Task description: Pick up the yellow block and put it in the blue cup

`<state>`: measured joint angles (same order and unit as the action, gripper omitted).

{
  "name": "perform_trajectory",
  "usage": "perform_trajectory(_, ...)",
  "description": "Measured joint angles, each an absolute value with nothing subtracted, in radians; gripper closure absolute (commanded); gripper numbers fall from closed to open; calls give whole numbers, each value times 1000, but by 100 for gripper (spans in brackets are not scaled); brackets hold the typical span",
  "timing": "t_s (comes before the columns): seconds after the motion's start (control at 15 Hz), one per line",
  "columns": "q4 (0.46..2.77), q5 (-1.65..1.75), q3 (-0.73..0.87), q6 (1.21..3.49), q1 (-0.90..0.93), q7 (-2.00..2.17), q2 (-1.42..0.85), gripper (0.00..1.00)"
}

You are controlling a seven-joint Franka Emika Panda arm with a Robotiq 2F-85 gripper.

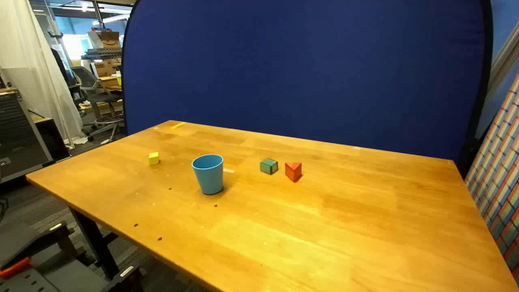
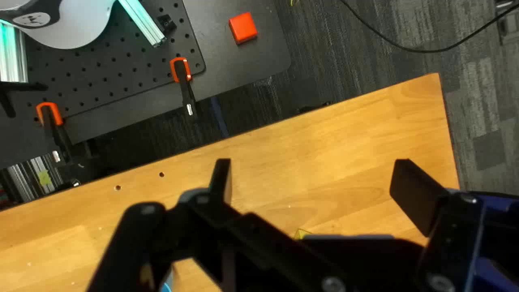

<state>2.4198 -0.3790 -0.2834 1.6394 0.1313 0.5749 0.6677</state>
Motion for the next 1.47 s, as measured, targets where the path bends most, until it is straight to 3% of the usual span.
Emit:
perform_trajectory(0.47,2438,-355,-314,1741,124,570,587,0)
perform_trajectory(1.0,2401,-79,-413,2229,106,600,60,0)
perform_trajectory(1.47,2190,89,-268,2354,206,608,-312,0)
